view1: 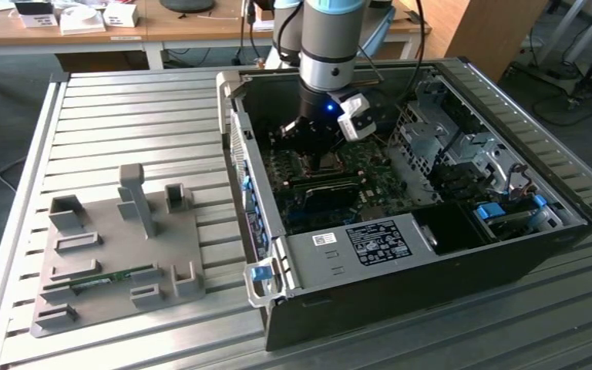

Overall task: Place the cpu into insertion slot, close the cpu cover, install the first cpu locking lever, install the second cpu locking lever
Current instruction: 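Install the second cpu locking lever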

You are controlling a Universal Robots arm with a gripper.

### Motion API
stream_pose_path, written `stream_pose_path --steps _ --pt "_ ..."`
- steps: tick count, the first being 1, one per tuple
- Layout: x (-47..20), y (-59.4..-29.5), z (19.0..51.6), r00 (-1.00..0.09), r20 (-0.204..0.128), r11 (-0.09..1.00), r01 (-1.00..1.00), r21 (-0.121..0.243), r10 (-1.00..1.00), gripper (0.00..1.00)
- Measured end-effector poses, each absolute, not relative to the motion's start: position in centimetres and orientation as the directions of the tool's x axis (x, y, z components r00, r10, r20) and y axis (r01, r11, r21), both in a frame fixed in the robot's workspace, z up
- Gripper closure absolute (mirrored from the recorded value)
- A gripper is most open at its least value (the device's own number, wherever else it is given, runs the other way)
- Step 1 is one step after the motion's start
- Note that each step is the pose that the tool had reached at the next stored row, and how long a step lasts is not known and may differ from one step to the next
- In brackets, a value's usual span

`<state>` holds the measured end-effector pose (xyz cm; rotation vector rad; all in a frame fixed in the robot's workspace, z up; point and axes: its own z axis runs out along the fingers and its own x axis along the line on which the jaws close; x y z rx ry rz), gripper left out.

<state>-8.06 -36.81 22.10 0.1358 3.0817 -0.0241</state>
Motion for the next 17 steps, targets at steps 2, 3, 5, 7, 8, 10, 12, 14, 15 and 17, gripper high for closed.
stream_pose_path --steps 2,3,5,7,8,10,12,14,15,17 --pt "-8.07 -36.82 22.05 -0.995 -0.057 0.996 0.088 -0.013 0.087 0.89" --pt "-8.07 -36.82 22.05 -0.995 -0.057 0.996 0.088 -0.013 0.087 0.89" --pt "-8.06 -36.82 22.04 -0.995 -0.057 0.996 0.088 -0.013 0.087 0.89" --pt "-8.07 -36.82 22.04 -0.995 -0.057 0.996 0.088 -0.013 0.087 0.89" --pt "-8.07 -36.82 22.03 -0.995 -0.057 0.996 0.088 -0.013 0.087 0.89" --pt "-8.06 -36.81 21.97 -0.995 -0.058 0.996 0.088 -0.013 0.088 0.89" --pt "-8.07 -36.82 21.93 -0.995 -0.057 0.996 0.088 -0.013 0.087 0.89" --pt "-8.07 -36.82 21.87 -0.995 -0.057 0.996 0.088 -0.013 0.087 0.89" --pt "-8.06 -36.81 21.84 -0.995 -0.057 0.996 0.088 -0.013 0.087 0.89" --pt "-8.06 -36.82 21.77 -0.995 -0.057 0.996 0.088 -0.013 0.087 0.89"
